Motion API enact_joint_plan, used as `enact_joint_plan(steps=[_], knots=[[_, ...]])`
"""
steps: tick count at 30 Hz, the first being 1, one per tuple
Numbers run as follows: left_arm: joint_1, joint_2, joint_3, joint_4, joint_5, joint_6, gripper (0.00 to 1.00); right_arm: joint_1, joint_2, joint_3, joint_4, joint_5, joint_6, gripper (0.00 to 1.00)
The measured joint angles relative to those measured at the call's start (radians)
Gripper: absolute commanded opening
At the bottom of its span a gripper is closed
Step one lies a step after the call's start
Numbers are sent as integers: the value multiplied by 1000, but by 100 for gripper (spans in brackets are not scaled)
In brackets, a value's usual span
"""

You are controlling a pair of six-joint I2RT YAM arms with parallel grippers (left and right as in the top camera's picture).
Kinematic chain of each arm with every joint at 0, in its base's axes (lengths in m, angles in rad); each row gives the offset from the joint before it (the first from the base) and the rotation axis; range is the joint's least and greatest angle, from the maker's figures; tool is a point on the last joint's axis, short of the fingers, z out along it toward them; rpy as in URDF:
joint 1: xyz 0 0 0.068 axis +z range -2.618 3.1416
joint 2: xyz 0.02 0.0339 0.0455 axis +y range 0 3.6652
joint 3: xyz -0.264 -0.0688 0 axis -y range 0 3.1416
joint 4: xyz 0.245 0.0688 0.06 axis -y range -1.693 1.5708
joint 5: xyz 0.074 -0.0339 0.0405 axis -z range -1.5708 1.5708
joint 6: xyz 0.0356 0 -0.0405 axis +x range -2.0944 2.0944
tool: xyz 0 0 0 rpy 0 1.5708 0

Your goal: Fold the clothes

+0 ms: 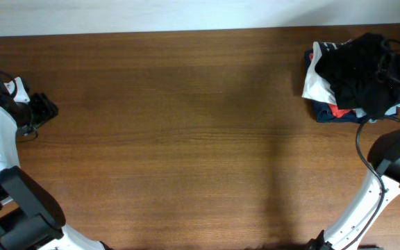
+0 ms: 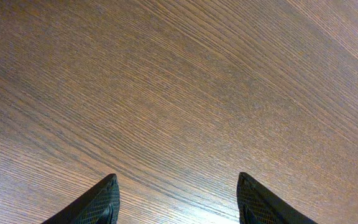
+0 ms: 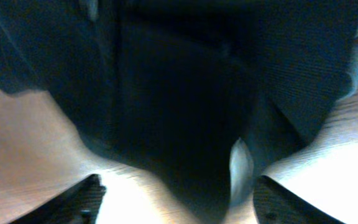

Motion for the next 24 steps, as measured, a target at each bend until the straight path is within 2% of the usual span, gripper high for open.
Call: enact_joint_plan(steps=[8, 15, 16, 20, 21, 24], knots=[[0, 0, 0, -3, 0, 0, 60, -35, -35, 0, 18, -87, 15, 88], [0, 0, 0, -3, 0, 0, 61, -10, -107, 10, 205, -128, -27, 88], [0, 0, 0, -3, 0, 0, 67, 2, -109, 10, 241, -127, -38, 88], [0, 0, 0, -3, 0, -4, 75, 55, -108, 10, 348, -116, -60, 88], [0, 0, 0, -3, 0, -3, 75, 73, -108, 10, 378, -107, -64, 84], [0, 0, 0, -3, 0, -3, 75, 100, -107, -5, 408, -97, -70, 66]])
